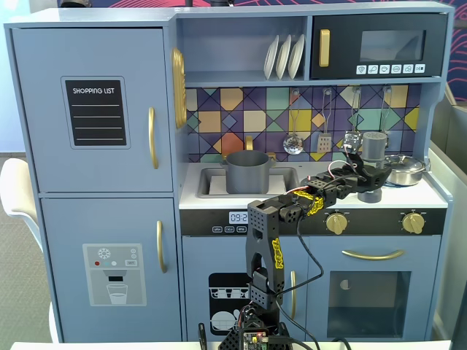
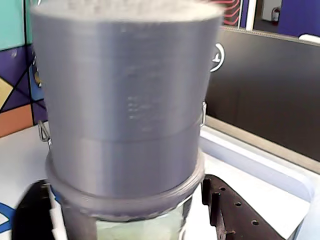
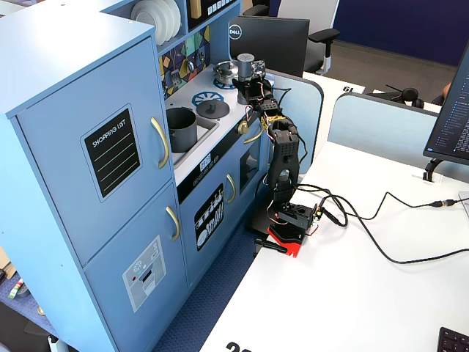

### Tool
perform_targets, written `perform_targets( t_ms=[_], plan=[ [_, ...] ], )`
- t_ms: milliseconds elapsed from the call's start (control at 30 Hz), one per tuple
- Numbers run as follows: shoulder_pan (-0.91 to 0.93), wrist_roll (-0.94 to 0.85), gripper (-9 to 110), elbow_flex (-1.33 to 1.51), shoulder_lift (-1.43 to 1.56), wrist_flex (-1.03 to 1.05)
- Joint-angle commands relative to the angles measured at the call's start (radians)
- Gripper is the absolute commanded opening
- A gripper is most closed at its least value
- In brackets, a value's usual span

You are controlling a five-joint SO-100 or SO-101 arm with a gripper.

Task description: Put salt in the gray recipient

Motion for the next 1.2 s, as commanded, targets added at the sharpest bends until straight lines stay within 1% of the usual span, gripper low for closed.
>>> perform_targets(
  t_ms=[0,133,200,300,433,500,600,633,700,800,833,900,1000,1100,1167],
  plan=[
    [0.002,-0.017,47,-0.008,0.075,0.003],
    [0.003,-0.023,49,0.006,0.107,0.012],
    [0.009,-0.034,49,0.021,0.149,0.049],
    [0.021,-0.048,49,0.066,0.267,0.163],
    [0.051,-0.069,48,0.186,0.505,0.305],
    [0.054,-0.06,46,0.221,0.629,0.44],
    [0.014,-0.052,38,0.233,0.813,0.742],
    [-0.017,-0.055,32,0.229,0.864,0.851],
    [-0.112,-0.094,15,0.23,0.95,1.054],
    [-0.288,-0.109,2,0.224,1.028,1.33],
    [-0.36,-0.092,0,0.238,1.057,1.397],
    [-0.509,-0.009,0,0.298,1.134,1.473],
    [-0.669,0.026,0,0.46,1.255,1.513],
    [-0.758,-0.066,0,0.66,1.33,1.513],
    [-0.784,-0.061,0,0.799,1.361,1.445]
  ],
)
